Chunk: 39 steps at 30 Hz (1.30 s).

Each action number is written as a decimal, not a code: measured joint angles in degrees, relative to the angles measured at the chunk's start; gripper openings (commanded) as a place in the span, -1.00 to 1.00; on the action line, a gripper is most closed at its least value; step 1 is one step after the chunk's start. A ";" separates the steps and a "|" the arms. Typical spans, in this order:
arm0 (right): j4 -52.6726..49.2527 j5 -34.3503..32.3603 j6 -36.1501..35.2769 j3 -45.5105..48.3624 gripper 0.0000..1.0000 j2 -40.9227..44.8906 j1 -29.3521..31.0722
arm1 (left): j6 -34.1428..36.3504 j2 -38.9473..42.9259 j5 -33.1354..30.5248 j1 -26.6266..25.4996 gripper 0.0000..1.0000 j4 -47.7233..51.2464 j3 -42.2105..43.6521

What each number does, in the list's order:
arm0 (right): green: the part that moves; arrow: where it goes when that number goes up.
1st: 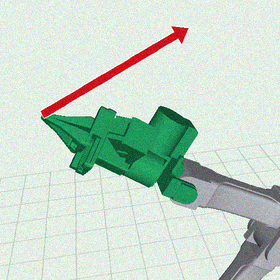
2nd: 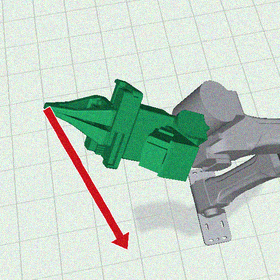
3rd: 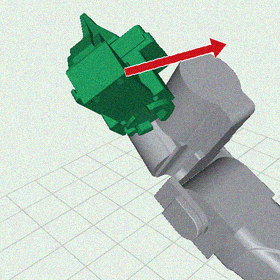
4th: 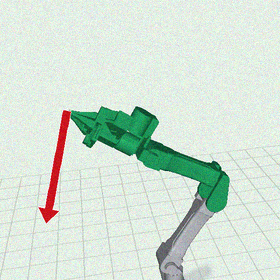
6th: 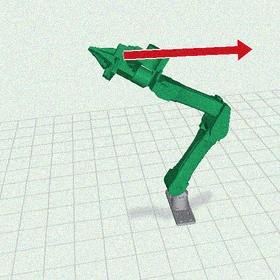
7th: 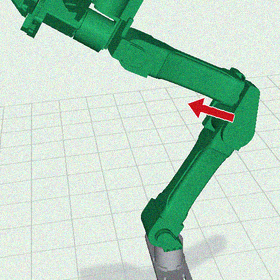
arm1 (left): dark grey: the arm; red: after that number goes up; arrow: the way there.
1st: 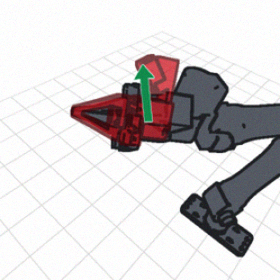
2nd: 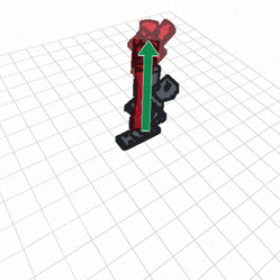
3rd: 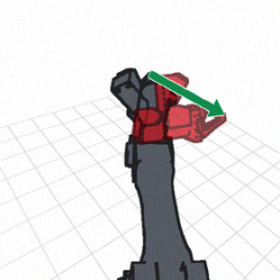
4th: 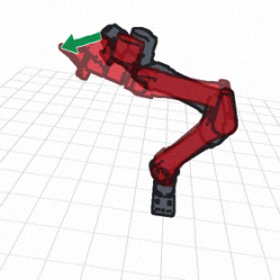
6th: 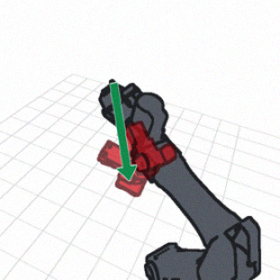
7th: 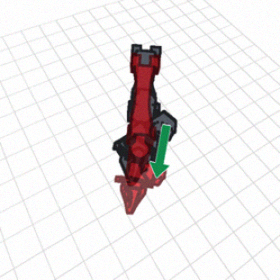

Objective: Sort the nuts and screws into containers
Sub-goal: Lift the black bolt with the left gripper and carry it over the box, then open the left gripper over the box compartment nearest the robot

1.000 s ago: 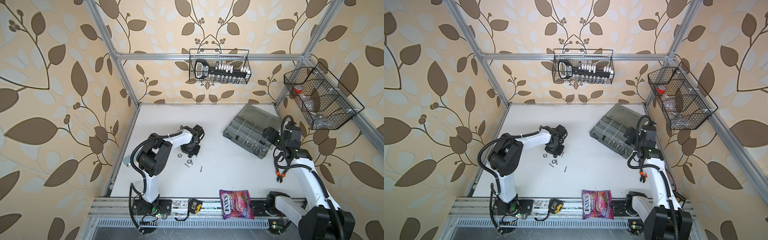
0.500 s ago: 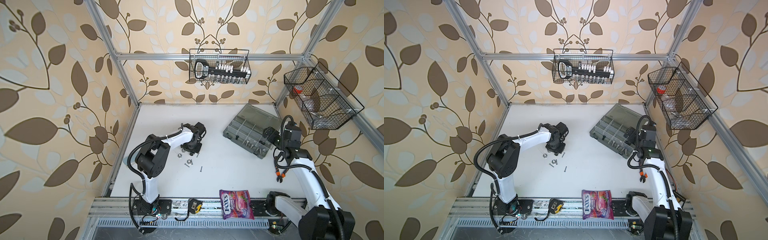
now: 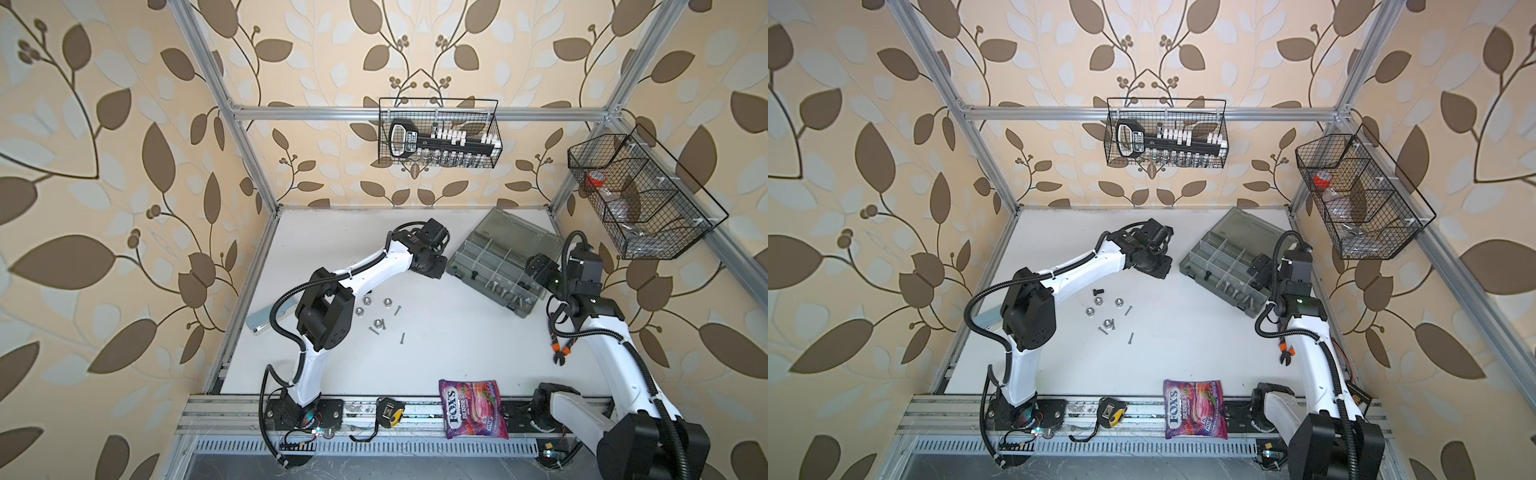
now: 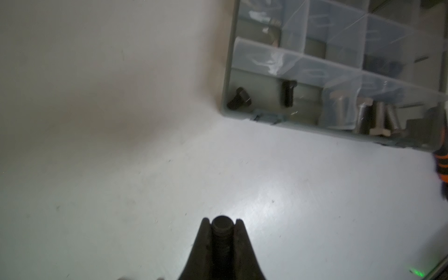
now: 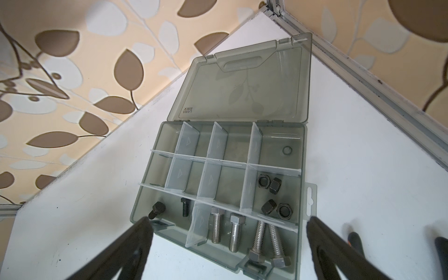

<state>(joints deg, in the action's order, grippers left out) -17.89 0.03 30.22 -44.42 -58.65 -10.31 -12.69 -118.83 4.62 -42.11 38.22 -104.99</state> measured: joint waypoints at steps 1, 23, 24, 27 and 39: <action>0.00 0.00 0.00 0.00 0.99 0.00 0.00 | -0.07 -1.18 0.68 -0.28 -0.99 -0.74 -1.46; -0.37 0.46 -0.02 -0.02 0.99 0.61 0.00 | -5.44 -21.94 10.45 -0.61 -0.84 -9.66 -22.97; -0.37 0.46 -0.02 -0.02 0.99 0.61 0.00 | -5.60 -22.58 10.58 -0.61 -0.79 -9.81 -23.65; -0.37 0.48 -0.02 -0.02 0.99 0.61 0.00 | -5.90 -24.17 11.54 -0.61 -0.65 -10.05 -25.11; -0.37 0.90 -0.02 -0.02 0.99 0.61 0.00 | -7.45 -25.05 12.48 -0.61 -0.35 -10.60 -25.46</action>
<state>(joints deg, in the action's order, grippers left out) -18.26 0.93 30.20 -44.45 -58.04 -10.31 -20.14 -143.87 17.10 -42.72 27.62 -130.45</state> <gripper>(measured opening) 0.996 0.316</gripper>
